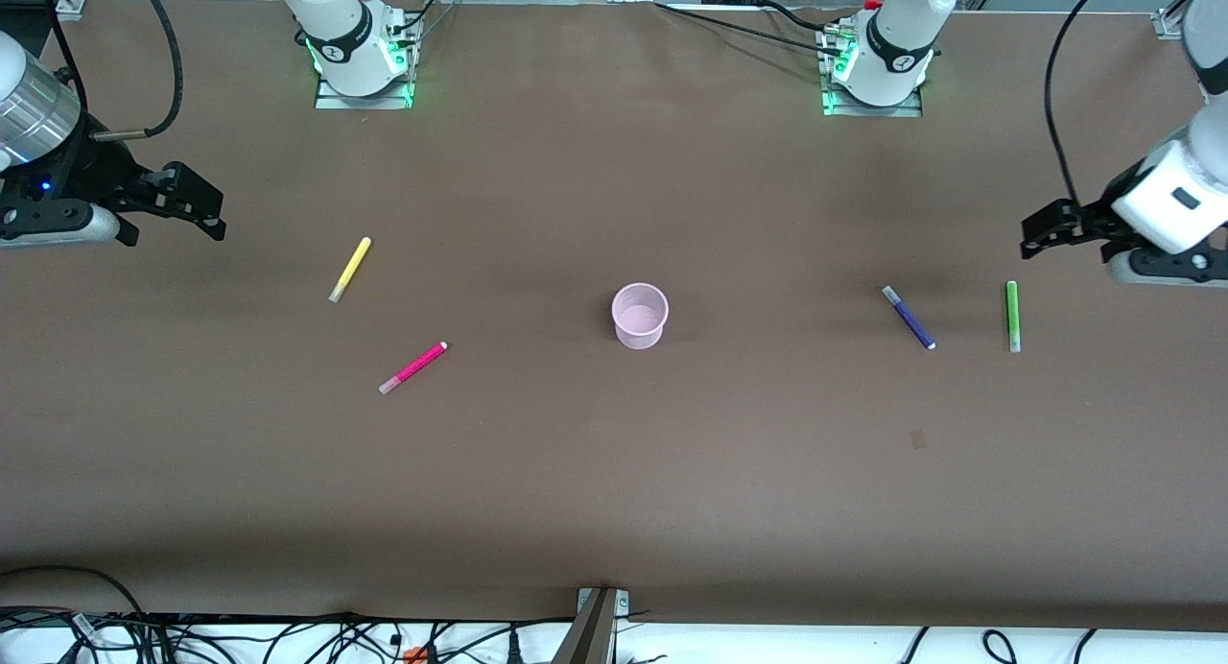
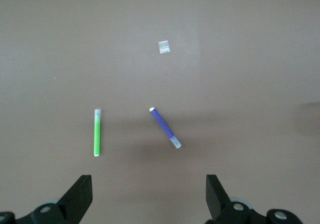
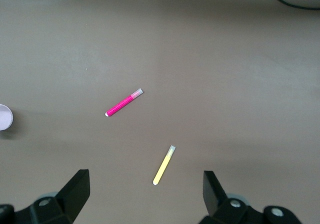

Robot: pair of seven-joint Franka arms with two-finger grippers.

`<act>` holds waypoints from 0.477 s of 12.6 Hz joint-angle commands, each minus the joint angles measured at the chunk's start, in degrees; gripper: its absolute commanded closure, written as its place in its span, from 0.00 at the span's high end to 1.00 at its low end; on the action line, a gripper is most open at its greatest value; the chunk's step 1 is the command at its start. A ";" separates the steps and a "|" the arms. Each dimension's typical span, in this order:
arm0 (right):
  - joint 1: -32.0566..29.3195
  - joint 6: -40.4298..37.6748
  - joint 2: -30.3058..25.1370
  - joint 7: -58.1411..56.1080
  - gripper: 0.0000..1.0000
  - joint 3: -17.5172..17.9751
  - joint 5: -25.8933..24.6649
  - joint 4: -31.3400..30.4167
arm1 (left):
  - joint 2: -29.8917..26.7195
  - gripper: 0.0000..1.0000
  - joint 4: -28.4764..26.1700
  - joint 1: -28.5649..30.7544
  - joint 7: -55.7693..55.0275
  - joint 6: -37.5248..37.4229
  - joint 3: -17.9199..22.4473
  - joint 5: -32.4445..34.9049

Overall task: Organize pens into pink holder with both arms
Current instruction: 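Reach the left gripper to the blue marker while the right gripper reaches the pink highlighter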

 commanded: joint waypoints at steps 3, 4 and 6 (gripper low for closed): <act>-0.32 0.37 -0.45 0.07 1.00 0.20 0.09 -0.89 | 2.13 1.00 0.06 0.04 -11.29 0.08 -3.54 1.42; -0.32 0.02 0.42 -0.19 1.00 0.20 -0.34 -1.15 | 3.97 1.00 0.06 0.65 -14.28 -0.53 -3.54 1.25; 0.03 -0.07 2.27 -0.63 1.00 0.28 -1.22 -1.16 | 6.35 1.00 -1.69 1.09 -19.20 -0.28 -3.45 1.16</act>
